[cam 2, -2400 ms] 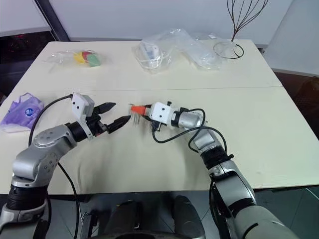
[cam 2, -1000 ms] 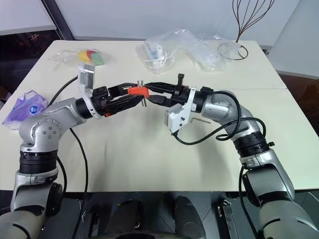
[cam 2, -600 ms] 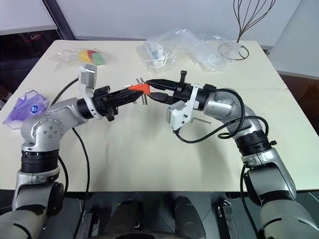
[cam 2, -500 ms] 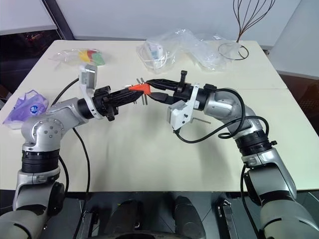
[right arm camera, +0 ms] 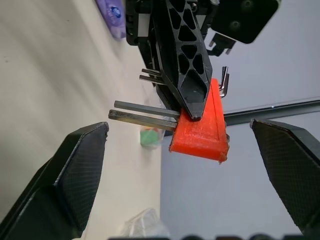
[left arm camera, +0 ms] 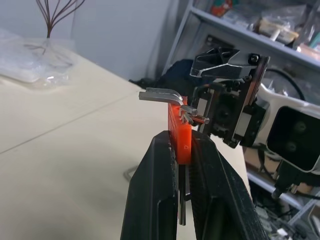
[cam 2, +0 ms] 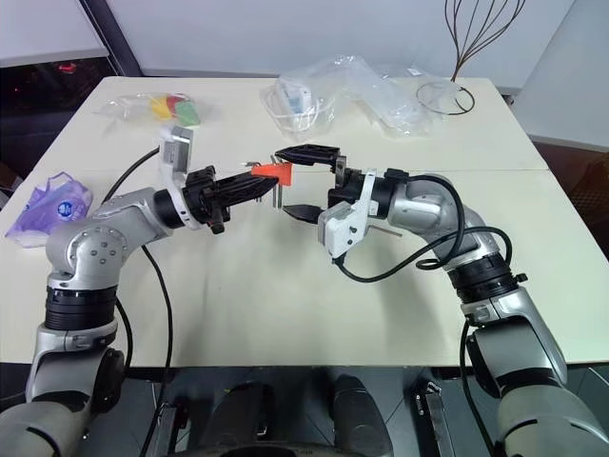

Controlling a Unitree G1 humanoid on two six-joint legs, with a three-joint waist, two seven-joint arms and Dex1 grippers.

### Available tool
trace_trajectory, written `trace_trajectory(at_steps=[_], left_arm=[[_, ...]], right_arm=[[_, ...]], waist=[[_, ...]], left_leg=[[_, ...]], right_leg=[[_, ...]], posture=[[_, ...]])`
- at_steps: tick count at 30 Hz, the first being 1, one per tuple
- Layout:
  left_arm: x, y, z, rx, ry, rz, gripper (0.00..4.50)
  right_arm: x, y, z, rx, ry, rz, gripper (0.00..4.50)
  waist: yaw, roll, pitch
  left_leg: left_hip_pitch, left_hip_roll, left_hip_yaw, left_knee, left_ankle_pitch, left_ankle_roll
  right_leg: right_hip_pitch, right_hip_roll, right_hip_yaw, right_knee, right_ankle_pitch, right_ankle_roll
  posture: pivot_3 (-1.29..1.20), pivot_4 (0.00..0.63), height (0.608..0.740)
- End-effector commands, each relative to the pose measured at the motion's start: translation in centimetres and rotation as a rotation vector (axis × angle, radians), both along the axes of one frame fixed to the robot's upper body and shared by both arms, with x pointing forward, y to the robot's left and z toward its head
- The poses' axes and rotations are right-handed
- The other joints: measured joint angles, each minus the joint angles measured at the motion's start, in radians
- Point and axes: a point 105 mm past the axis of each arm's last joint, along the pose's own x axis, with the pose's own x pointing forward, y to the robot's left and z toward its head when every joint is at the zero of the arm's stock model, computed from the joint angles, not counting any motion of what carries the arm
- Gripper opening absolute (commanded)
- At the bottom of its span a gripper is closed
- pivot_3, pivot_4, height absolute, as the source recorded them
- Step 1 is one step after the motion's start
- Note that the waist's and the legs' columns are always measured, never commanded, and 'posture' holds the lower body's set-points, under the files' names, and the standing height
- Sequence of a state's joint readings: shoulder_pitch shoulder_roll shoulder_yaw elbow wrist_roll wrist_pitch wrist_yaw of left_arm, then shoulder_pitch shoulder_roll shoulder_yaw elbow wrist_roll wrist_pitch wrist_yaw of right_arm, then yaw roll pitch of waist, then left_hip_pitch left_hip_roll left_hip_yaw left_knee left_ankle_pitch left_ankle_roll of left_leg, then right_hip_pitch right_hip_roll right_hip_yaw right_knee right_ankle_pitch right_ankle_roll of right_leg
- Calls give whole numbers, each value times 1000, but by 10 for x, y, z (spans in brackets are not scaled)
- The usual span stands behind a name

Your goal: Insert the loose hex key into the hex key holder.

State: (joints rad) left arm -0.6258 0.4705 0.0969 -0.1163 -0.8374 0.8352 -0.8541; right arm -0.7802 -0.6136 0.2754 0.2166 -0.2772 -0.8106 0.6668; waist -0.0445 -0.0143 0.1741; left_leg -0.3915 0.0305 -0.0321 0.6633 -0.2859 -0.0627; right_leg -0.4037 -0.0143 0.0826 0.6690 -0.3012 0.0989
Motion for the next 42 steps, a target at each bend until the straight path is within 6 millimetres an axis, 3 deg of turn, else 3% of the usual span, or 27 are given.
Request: trace_trajectory(at_steps=[1,7,17,23,32,42], left_arm=[[-6,1,9,9,-75,5,0],[-9,7,6,41,-125,63,0],[-12,11,17,13,-238,165,0],[-13,12,30,-136,-265,214,0],[-19,11,30,-161,-251,200,0],[-17,9,29,-148,-252,206,0]], right_arm=[[-5,-4,10,1,-29,7,4456],[13,-34,-5,-22,183,-178,4456],[34,-94,-37,92,826,-518,4456],[53,-131,-75,148,1069,-789,4456],[61,-142,-101,188,1207,-891,4456],[69,-135,-112,291,1390,-904,4456]], waist=[[0,0,0],[2,0,0],[3,0,0],[4,0,0],[1,0,0],[-1,0,0]], left_leg=[[0,0,0,0,0,0],[0,0,0,0,0,0],[0,0,0,1,0,0],[0,0,0,1,0,0],[0,0,0,1,0,0],[0,0,0,1,0,0]], right_leg=[[0,0,0,0,0,0],[0,0,0,0,0,0],[1,0,0,0,0,0],[1,0,0,0,0,0],[1,0,0,0,0,0],[1,1,0,0,0,0]], posture=[[0,150,740],[0,150,740],[0,150,740],[0,150,740],[0,150,740],[0,150,740]])
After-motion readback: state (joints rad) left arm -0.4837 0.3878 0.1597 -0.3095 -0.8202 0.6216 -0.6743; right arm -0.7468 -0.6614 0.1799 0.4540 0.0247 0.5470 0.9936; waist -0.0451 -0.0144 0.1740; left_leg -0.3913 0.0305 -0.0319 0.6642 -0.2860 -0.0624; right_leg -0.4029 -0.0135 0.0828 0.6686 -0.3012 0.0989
